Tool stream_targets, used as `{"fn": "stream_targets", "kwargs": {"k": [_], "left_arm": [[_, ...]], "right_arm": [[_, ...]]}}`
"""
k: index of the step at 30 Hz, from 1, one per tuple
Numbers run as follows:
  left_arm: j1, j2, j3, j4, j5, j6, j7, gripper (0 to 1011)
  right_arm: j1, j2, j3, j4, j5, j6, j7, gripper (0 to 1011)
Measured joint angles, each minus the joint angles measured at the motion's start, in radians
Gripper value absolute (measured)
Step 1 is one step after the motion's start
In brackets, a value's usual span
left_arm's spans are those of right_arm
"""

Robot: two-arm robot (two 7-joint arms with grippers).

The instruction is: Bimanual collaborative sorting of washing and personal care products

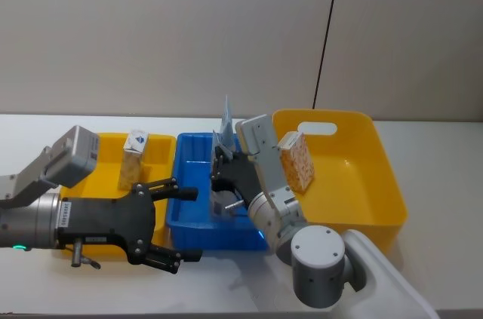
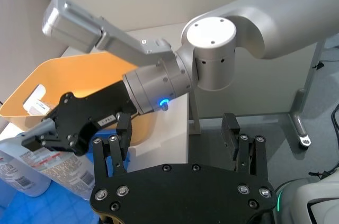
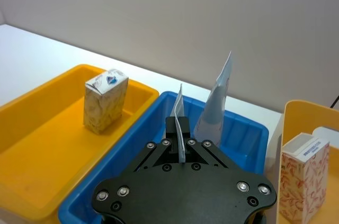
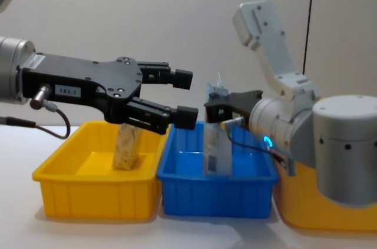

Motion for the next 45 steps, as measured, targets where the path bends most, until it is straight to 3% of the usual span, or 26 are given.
{"fn": "stream_targets", "kwargs": {"k": [19,29,45], "left_arm": [[0.000,0.000,0.000,0.000,0.000,0.000,0.000,1001],[0.000,0.000,0.000,0.000,0.000,0.000,0.000,1001],[0.000,0.000,0.000,0.000,0.000,0.000,0.000,1001]], "right_arm": [[-0.068,0.053,0.051,-0.248,0.055,0.058,0.089,0],[-0.082,0.083,0.102,-0.371,0.105,0.077,0.117,0],[-0.097,0.163,0.177,-0.418,0.123,0.081,0.124,0]]}}
